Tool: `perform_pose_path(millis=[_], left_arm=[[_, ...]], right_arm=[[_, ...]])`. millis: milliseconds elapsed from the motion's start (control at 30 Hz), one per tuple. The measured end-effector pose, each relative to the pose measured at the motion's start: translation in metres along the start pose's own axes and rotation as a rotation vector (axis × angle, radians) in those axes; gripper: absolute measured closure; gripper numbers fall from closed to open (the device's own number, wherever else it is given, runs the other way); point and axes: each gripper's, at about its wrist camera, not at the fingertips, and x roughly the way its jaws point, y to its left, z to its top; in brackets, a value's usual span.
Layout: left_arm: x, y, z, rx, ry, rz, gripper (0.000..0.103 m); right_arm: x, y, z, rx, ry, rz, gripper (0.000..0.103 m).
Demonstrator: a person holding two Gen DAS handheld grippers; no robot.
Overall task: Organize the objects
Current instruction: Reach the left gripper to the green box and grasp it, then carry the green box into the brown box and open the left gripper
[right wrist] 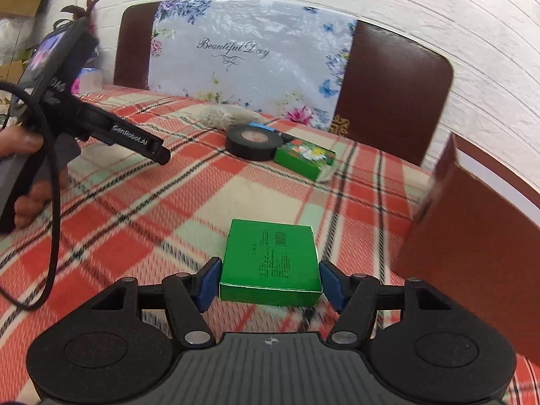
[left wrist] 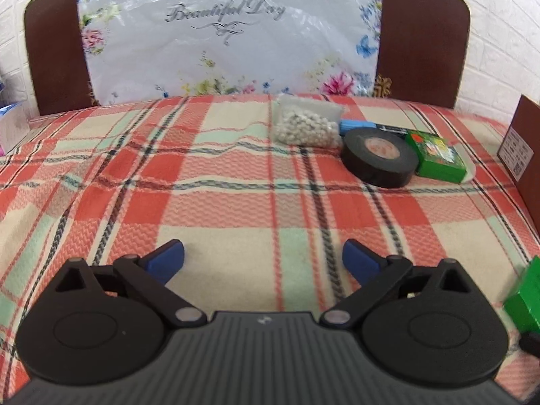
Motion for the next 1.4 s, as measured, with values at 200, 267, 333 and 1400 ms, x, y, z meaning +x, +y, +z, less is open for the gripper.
perform_pose_path(millis=[200, 267, 333, 1400], left_arm=[[-0.033, -0.057, 0.016, -0.003, 0.07, -0.266, 0.015], [-0.04, -0.077, 0.013, 0.005, 0.124, -0.349, 0.015], [-0.04, -0.093, 0.005, 0.005, 0.208, -0.395, 0.016], [-0.065, -0.24, 0.107, 0.238, -0.004, -0.626, 0.056]], right_arm=[[0.002, -0.007, -0.005, 0.058, 0.004, -0.015, 0.028], [0.003, -0.011, -0.006, 0.076, 0.003, -0.004, 0.027], [0.005, -0.016, -0.007, 0.111, 0.01, 0.013, 0.025], [-0.033, -0.128, 0.038, 0.22, -0.324, -0.287, 0.045]])
